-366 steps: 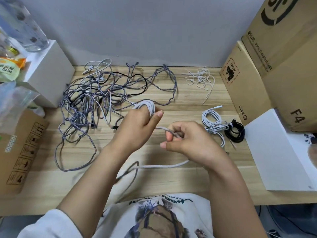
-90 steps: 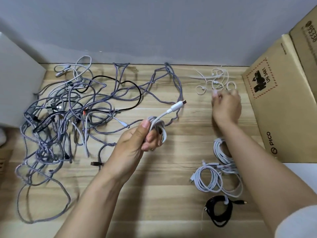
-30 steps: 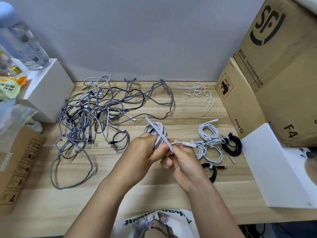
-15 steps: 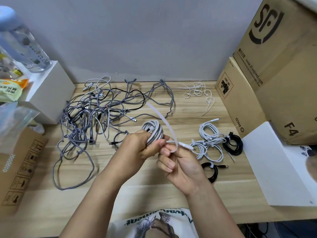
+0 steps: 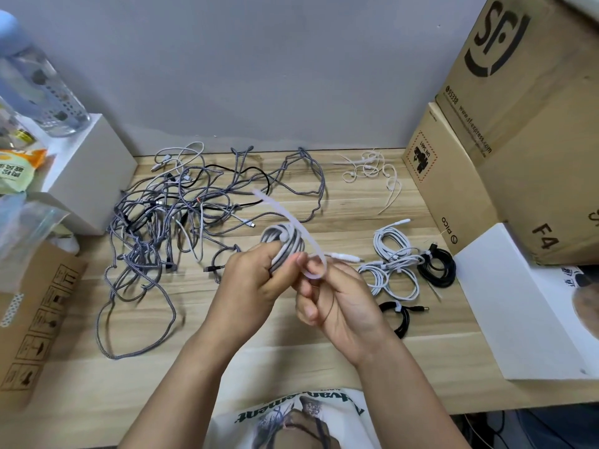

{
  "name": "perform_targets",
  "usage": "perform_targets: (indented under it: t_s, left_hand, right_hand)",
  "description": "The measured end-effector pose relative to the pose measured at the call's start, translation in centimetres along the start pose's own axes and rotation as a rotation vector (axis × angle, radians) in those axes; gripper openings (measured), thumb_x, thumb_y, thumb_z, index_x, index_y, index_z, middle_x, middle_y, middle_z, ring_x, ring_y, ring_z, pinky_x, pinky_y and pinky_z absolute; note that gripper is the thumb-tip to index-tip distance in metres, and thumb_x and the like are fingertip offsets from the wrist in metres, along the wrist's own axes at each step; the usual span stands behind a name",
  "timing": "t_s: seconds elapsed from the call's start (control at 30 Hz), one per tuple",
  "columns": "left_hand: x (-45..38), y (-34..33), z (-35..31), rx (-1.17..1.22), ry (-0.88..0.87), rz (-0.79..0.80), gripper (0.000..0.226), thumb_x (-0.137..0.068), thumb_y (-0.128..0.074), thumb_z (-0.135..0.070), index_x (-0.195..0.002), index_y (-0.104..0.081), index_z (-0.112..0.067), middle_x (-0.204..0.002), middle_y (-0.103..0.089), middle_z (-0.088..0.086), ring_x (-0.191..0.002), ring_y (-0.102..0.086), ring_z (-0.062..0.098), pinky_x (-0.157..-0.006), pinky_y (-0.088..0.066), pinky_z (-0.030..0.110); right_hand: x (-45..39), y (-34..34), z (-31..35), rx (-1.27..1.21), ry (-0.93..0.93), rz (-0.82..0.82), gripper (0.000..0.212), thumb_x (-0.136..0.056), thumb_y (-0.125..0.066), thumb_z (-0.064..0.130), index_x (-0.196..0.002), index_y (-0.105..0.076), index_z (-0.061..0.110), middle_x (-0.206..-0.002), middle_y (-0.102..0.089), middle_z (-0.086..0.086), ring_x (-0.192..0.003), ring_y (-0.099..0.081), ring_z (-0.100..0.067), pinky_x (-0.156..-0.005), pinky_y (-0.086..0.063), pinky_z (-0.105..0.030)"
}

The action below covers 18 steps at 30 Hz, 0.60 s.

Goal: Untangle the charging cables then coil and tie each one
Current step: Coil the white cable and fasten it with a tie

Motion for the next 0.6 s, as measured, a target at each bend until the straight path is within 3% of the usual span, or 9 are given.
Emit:
perform_targets:
  t_s: [0.07, 0.13, 0.27, 0.33, 0.43, 0.5, 0.6]
  left_hand:
    - [-0.1, 0.5, 0.0, -0.011, 0.019, -0.054, 0.053, -0.08, -0.042, -0.054, -0.069, -0.058, -0.005, -0.05, -0.042, -0.008, -0.05, -0.037, 0.009, -0.048, -0.031, 0.019]
    - [-0.3, 0.8, 0.1, 0.0, 0.058, -0.064, 0.053, -0.078, -0.042, -0.057, -0.068, -0.056, -0.007, -0.052, -0.03, -0.007, -0.051, -0.029, 0.008, -0.048, -0.025, 0.023]
    - [-0.1, 0.5, 0.5, 0.112, 0.112, 0.0, 0.034, -0.077, -0.044, -0.057, -0.06, -0.046, -0.028, -0.054, -0.029, -0.008, -0.052, -0.026, 0.007, -0.05, -0.023, 0.028]
    - [0.0, 0.1, 0.3, 0.204, 0.134, 0.043, 0.035, -0.077, -0.048, -0.055, -0.058, -0.044, -0.026, -0.053, -0.031, -0.009, -0.052, -0.027, 0.007, -0.05, -0.023, 0.026]
    - [0.1, -0.2, 0.2, 0.351, 0.188, 0.075, 0.038, -0.073, -0.054, -0.052, -0.056, -0.043, -0.02, -0.05, -0.034, -0.012, -0.049, -0.029, 0.005, -0.048, -0.025, 0.017]
    - [0.1, -0.4, 0.4, 0.413, 0.223, 0.075, 0.041, -0.072, -0.056, -0.05, -0.058, -0.045, -0.013, -0.051, -0.035, -0.013, -0.049, -0.03, 0.006, -0.047, -0.027, 0.015]
    - [0.0, -0.6, 0.3, 0.41, 0.242, 0.102, 0.034, -0.078, -0.06, -0.043, -0.053, -0.049, -0.022, -0.05, -0.036, -0.013, -0.049, -0.031, 0.005, -0.048, -0.027, 0.015]
  right_hand:
    - [0.2, 0.0, -0.1, 0.03, 0.043, 0.019, 0.011, -0.081, -0.054, 0.024, -0.077, -0.054, 0.013, -0.057, -0.047, -0.003, -0.038, -0.043, -0.013, -0.042, -0.032, -0.021]
    - [0.4, 0.2, 0.1, 0.087, 0.126, 0.017, 0.015, -0.083, -0.058, 0.027, -0.082, -0.058, 0.013, -0.061, -0.048, -0.002, -0.043, -0.044, -0.013, -0.047, -0.035, -0.02]
    - [0.9, -0.1, 1.1, 0.326, 0.335, -0.018, 0.013, -0.076, -0.065, 0.031, -0.071, -0.071, 0.021, -0.061, -0.058, 0.008, -0.051, -0.044, -0.008, -0.054, -0.038, -0.017]
    - [1.0, -0.1, 1.5, 0.396, 0.424, -0.069, 0.019, -0.069, -0.069, 0.044, -0.064, -0.07, 0.026, -0.064, -0.061, 0.01, -0.057, -0.046, -0.005, -0.058, -0.038, -0.017]
    - [1.3, 0.2, 1.9, 0.326, 0.52, -0.096, 0.04, -0.067, -0.07, 0.061, -0.058, -0.063, 0.023, -0.066, -0.054, 0.007, -0.068, -0.048, -0.007, -0.07, -0.039, -0.019]
    - [1.5, 0.2, 2.2, 0.2, 0.559, -0.029, 0.037, -0.074, -0.067, 0.055, -0.06, -0.06, 0.022, -0.065, -0.052, 0.002, -0.069, -0.05, -0.011, -0.073, -0.041, -0.022]
    - [2.0, -0.4, 2.8, 0.056, 0.524, 0.029, 0.036, -0.078, -0.064, 0.046, -0.056, -0.053, 0.018, -0.051, -0.043, 0.002, -0.05, -0.04, -0.014, -0.06, -0.042, -0.024]
Point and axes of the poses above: each hand's wrist, its own x-axis away from the middle knuckle, its own y-axis out of the back of the hand, z = x × y, the point moved 3 cm from there along -x, towards the middle knuckle
